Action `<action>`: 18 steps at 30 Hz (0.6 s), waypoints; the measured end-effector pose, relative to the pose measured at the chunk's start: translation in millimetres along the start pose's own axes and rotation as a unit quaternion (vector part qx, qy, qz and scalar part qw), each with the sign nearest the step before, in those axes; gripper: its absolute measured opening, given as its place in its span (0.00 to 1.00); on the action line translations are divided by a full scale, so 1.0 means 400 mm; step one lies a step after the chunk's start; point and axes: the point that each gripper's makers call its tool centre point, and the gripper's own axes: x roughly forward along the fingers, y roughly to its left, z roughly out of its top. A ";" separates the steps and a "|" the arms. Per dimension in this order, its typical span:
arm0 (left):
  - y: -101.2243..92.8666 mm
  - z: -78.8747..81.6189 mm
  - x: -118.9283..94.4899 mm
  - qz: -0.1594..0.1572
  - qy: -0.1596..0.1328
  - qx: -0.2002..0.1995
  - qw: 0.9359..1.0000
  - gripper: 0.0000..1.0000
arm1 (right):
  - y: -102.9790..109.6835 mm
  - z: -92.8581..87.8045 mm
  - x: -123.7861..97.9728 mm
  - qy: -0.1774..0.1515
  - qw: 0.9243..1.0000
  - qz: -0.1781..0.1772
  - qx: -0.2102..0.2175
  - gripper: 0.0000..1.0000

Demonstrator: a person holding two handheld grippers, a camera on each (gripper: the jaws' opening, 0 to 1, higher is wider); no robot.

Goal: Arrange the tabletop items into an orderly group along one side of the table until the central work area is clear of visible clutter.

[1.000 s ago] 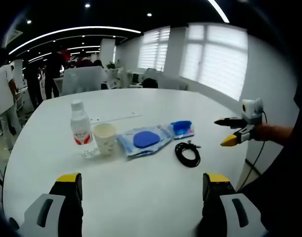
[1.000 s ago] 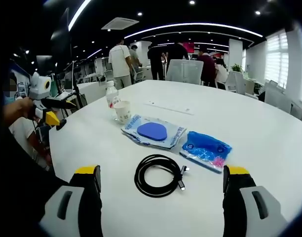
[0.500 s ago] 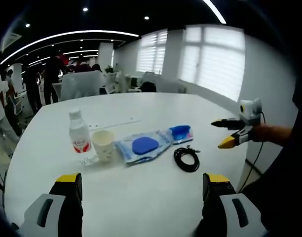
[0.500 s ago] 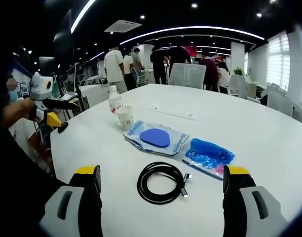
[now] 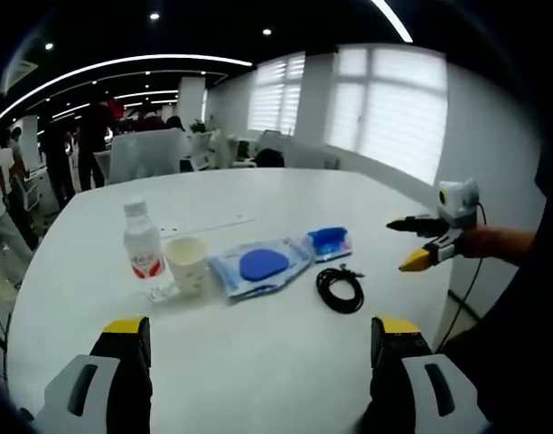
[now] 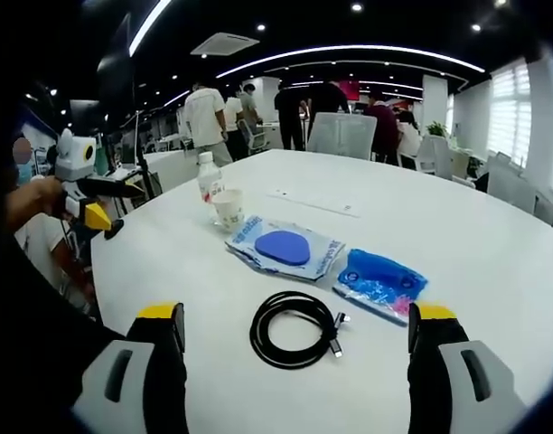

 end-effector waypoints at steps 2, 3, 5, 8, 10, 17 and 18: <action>-0.001 -0.001 -0.002 -0.001 -0.001 -0.001 1.000 1.00 | -0.001 -0.001 0.000 0.000 1.000 0.000 -0.002 0.99; -0.001 -0.003 -0.003 0.000 0.000 0.001 1.000 1.00 | 0.000 0.000 0.000 -0.001 1.000 0.001 -0.002 0.99; -0.003 -0.003 -0.006 0.000 0.000 0.002 1.000 1.00 | -0.001 0.000 -0.001 -0.002 1.000 -0.001 -0.001 0.99; -0.003 -0.004 -0.012 0.001 -0.002 0.002 1.000 1.00 | 0.000 0.001 -0.003 -0.004 1.000 -0.002 0.000 0.99; -0.001 -0.006 -0.014 0.002 -0.002 0.000 1.000 1.00 | 0.002 -0.002 -0.005 -0.002 1.000 -0.002 0.002 0.99; -0.003 -0.015 -0.020 0.002 -0.001 -0.002 1.000 1.00 | 0.004 -0.002 -0.007 -0.004 1.000 -0.004 -0.002 0.99; -0.003 -0.014 -0.020 0.001 -0.003 -0.002 1.000 1.00 | 0.004 -0.002 -0.007 -0.004 1.000 -0.004 -0.002 0.99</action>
